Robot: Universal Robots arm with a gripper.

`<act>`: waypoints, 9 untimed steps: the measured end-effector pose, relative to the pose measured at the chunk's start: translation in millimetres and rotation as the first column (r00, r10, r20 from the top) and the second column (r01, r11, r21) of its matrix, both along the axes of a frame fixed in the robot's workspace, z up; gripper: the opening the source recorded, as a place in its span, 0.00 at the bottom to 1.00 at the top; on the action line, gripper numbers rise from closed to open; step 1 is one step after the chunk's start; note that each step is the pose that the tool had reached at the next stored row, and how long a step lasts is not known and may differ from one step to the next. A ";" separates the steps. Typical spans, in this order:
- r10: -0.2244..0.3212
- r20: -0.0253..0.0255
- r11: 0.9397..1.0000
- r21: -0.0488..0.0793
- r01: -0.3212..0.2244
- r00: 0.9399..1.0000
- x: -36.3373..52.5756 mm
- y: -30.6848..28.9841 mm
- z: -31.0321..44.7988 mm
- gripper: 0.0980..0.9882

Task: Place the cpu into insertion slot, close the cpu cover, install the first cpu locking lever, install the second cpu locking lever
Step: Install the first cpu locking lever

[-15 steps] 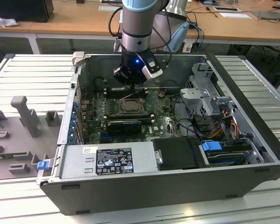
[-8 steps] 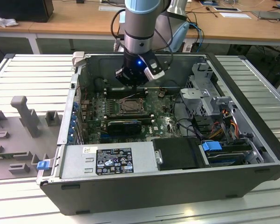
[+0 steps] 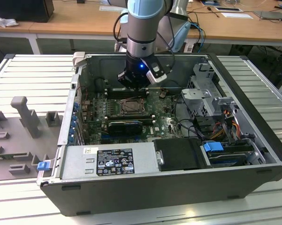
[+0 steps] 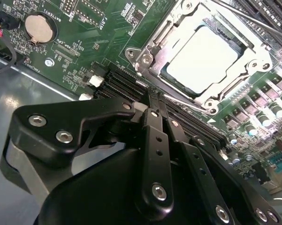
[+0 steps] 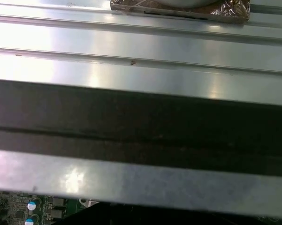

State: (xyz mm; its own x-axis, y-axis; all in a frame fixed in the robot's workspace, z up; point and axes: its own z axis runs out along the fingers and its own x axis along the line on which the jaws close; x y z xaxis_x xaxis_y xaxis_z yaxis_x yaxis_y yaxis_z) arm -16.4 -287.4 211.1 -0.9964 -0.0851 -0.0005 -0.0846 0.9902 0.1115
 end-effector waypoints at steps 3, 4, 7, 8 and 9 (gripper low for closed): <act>0.000 0.000 1.000 0.000 0.000 1.000 0.8 0.0 -2.8 0.01; 0.000 0.000 1.000 0.000 0.000 1.000 1.2 0.0 -5.0 0.01; 0.000 0.000 1.000 0.000 0.000 1.000 1.3 0.0 -6.6 0.01; 0.000 0.000 1.000 -0.001 0.000 1.000 1.3 -0.1 -6.7 0.01; 0.000 0.000 1.000 -0.001 0.000 1.000 1.3 -0.2 -6.8 0.01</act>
